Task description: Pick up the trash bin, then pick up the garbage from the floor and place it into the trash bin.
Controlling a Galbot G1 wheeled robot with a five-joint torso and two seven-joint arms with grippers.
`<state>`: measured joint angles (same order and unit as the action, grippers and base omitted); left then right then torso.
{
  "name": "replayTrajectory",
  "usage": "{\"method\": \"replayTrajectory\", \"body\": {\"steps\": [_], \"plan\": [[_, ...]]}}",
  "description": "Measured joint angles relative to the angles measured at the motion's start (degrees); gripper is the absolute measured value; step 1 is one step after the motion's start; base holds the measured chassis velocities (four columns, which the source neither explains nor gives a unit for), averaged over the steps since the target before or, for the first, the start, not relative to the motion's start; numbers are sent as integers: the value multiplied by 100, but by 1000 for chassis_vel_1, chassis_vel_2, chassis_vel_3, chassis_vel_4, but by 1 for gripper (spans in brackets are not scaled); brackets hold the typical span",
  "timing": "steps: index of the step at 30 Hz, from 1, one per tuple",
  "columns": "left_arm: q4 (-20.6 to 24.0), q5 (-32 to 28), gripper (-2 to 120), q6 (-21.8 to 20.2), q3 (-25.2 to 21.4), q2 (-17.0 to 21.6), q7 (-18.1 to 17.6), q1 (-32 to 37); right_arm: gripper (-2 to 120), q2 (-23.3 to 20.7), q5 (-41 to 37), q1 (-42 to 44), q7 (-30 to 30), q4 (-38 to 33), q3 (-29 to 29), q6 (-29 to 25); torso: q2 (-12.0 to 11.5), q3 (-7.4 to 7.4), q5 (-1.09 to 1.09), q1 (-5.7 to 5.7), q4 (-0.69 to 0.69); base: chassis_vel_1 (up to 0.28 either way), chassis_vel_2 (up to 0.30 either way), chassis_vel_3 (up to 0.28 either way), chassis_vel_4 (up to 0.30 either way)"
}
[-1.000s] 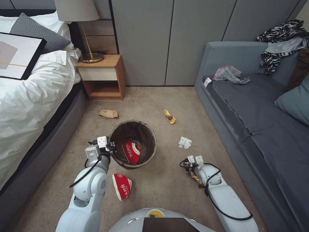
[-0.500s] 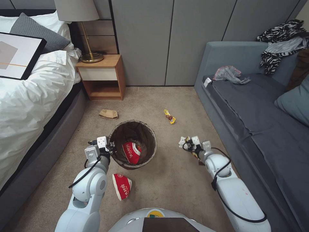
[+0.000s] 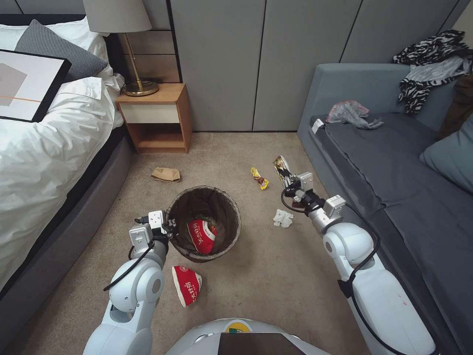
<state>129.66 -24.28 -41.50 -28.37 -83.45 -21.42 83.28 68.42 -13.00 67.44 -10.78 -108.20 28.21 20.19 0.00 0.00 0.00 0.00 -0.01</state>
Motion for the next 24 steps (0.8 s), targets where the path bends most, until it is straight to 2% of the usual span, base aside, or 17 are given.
{"method": "replayTrajectory", "body": {"steps": [7, 9, 10, 12, 13, 14, 17, 24], "plan": [[77, 7, 3, -59, -8, 6, -11, 56, 0, -75, -423, 13, -293, -846, -63, -959, 0, 0, 0, 0, 1, 0, 0, 0, 0], [141, -26, 3, -62, -15, 15, -58, 59, 0, -212, -812, -13, -840, -1153, -139, -1578, 0, 0, 0, 0, 0, 0, 0, 0, 0], [141, -26, 3, -62, -15, 15, -58, 59, 0, -212, -812, -13, -840, -1153, -139, -1578, 0, 0, 0, 0, 0, 0, 0, 0, 0], [172, -47, 3, -64, -1, 22, -95, 65, 0, -569, -1324, -108, -1648, -1528, -274, -2031, 0, 0, 1, 0, 0, 0, 0, 0, 0], [172, -33, 3, -67, 15, 18, -96, 80, 0, -796, -1537, -193, -1965, -1707, -354, -2054, 0, 0, 1, 0, 0, 0, 0, 0, 0], [172, -33, 3, -67, 15, 18, -96, 80, 0, -796, -1537, -193, -1965, -1707, -354, -2054, 0, 0, 1, 0, 0, 0, 0, 0, 0], [168, -33, 3, -67, 28, 20, -88, 80, 0, -1074, -1792, -312, -2482, -1811, -534, -2033, 0, 0, 1, 0, 1, 0, 0, 0, 0], [111, -50, 3, -67, 90, 34, -67, 70, 0, -1213, -1898, -507, -3065, -1769, -838, -1868, 0, 0, 1, 0, 1, 0, 0, 0, 0]]}}
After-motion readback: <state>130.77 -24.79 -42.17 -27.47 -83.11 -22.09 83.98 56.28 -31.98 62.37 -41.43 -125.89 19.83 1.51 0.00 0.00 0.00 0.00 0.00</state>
